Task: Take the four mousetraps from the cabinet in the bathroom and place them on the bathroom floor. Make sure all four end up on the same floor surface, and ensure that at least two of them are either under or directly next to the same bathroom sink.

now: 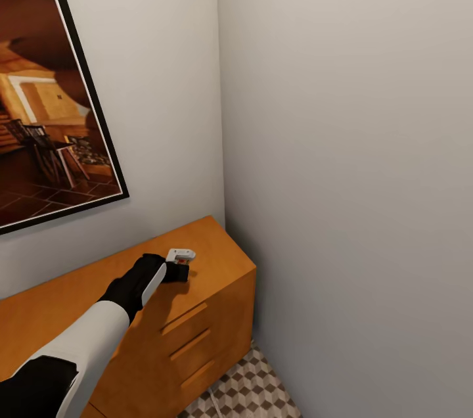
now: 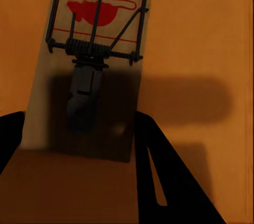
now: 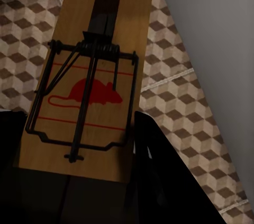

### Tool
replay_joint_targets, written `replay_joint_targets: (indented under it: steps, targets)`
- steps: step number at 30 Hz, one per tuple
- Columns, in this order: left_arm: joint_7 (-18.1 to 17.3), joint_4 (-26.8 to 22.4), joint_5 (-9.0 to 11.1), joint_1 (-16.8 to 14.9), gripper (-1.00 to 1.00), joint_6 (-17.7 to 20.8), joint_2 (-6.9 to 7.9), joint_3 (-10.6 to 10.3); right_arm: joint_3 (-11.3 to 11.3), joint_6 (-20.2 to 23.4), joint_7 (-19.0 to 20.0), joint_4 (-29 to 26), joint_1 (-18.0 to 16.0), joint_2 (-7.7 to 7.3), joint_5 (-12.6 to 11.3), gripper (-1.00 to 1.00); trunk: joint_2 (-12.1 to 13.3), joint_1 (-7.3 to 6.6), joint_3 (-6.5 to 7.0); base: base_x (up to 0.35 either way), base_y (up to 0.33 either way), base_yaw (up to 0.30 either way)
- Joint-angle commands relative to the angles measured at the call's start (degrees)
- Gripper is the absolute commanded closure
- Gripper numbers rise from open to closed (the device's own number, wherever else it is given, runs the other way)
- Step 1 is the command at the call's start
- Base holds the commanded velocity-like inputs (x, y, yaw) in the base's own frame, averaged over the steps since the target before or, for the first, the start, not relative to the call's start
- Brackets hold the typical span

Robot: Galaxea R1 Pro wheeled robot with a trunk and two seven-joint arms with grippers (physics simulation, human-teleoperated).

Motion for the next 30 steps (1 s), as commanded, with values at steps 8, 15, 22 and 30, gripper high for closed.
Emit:
replay_joint_targets:
  steps: [8, 15, 22, 30]
  targets:
    - [0.29, -2.02, 0.35, -0.05, 1.0, 0.31, 0.09, -0.38, 0.32, -0.11, -0.36, 0.06, -0.06, 0.02, 0.21, 1.0, -0.12, 0.04, -0.12, 0.0, 0.0, 0.0]
    - [0.29, -3.89, 0.35, -0.05, 1.0, 0.5, 0.09, -0.34, 0.32, -0.11, -0.36, 0.08, -0.06, 0.02, 0.21, 1.0, -0.12, 0.04, -0.12, 0.0, 0.0, 0.0]
    - [0.37, -7.7, 0.37, -0.05, 1.0, 0.82, 0.16, -0.34, 0.32, -0.11, -0.36, 0.04, -0.06, 0.02, 0.21, 1.0, -0.12, 0.04, -0.12, 0.0, 0.0, 0.0]
    - [0.38, -12.03, 0.37, -0.05, 1.0, 1.32, 0.66, -0.34, 0.32, -0.11, -0.36, 0.01, -0.06, -0.06, 0.21, 1.0, -0.12, 0.04, -0.12, 0.0, 0.0, 0.0]
